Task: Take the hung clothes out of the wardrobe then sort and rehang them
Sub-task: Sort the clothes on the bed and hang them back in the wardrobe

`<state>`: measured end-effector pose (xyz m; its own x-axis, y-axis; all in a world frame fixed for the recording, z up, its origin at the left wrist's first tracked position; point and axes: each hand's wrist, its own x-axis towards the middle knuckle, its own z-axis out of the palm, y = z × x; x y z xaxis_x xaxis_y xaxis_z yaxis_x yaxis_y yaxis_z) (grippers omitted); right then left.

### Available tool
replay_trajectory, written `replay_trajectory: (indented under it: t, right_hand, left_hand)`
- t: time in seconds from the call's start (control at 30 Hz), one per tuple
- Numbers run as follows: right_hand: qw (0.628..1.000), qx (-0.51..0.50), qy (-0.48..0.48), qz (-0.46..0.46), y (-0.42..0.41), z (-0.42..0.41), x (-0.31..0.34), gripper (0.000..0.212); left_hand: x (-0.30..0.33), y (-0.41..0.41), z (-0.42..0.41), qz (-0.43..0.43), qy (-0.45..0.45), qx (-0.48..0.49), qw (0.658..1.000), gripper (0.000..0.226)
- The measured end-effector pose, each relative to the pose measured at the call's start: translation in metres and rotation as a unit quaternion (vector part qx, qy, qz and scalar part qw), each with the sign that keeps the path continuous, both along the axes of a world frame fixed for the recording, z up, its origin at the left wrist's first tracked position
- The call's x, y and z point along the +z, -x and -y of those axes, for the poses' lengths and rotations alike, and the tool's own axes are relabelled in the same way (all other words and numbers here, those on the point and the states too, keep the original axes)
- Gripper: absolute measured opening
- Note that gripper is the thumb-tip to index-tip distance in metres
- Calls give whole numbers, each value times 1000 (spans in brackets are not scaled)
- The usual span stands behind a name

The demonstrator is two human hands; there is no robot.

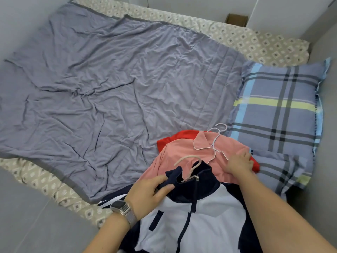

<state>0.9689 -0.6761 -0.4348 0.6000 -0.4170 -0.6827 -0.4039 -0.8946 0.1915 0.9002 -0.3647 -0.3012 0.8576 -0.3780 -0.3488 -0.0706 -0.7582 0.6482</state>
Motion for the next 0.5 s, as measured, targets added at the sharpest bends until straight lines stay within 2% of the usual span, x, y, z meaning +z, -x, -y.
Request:
replay_trajectory:
  t: [0.1,0.23,0.3,0.33,0.43,0.5]
  right_hand:
    - [999,18,2,37,-3,-1,0,61]
    - [990,59,-121,34,10,-14,17,49]
    - [983,40,-175,47,25,-27,41,53]
    - [977,31,-199,65,34,-34,52,51]
    - [959,31,-263,102,70,-55,84,19]
    - [930,2,-338,142,96,-69,102,34]
  left_hand:
    - [-2,6,-5,10,-9,8,1000,52]
    - [-4,13,-9,16,-8,21,1000,43]
    - [-2,15,-12,1,-6,33,999,45]
    - [-1,15,-15,-9,-6,38,999,49]
    - [2,19,-29,-26,-8,37,999,51]
    - [3,25,-41,-28,-3,28,999,47]
